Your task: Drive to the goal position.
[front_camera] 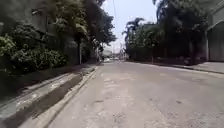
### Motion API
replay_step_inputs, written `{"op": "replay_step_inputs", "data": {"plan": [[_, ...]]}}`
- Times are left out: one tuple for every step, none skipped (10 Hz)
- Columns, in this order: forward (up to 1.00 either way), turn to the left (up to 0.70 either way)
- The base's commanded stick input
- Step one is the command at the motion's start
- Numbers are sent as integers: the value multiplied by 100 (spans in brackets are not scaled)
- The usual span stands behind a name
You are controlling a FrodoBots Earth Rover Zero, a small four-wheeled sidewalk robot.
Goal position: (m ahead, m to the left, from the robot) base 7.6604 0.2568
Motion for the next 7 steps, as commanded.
{"op": "replay_step_inputs", "data": {"plan": [[100, 3], [82, 2], [29, 1], [0, 0], [0, 0], [0, 0], [0, 0]]}}
